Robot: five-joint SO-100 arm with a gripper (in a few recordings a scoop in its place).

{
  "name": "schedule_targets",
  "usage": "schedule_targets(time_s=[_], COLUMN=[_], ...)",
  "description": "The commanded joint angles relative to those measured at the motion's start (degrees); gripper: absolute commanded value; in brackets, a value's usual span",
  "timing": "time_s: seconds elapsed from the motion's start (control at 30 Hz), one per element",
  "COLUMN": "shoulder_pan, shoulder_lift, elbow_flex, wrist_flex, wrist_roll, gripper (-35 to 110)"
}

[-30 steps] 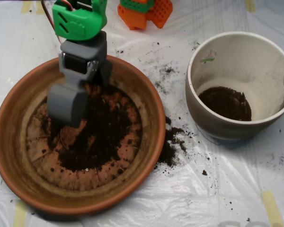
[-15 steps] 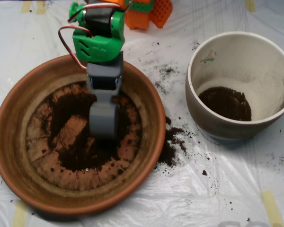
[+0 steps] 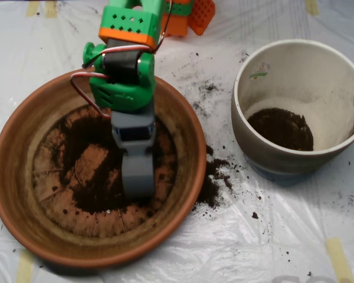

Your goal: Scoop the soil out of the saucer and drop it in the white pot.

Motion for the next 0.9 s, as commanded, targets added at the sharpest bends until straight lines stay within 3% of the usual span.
schedule_targets(time_s=[0.0,0.37,0.87], shoulder_pan=[1.05,1.23,2.20], shoulder_lift=[4.92,19.86,7.12], elbow_flex=[2.99,20.92,9.40], wrist_flex=[-2.72,-9.76,-6.86], wrist_roll=[-2.81,-7.82,-2.11], gripper=[38,36,36])
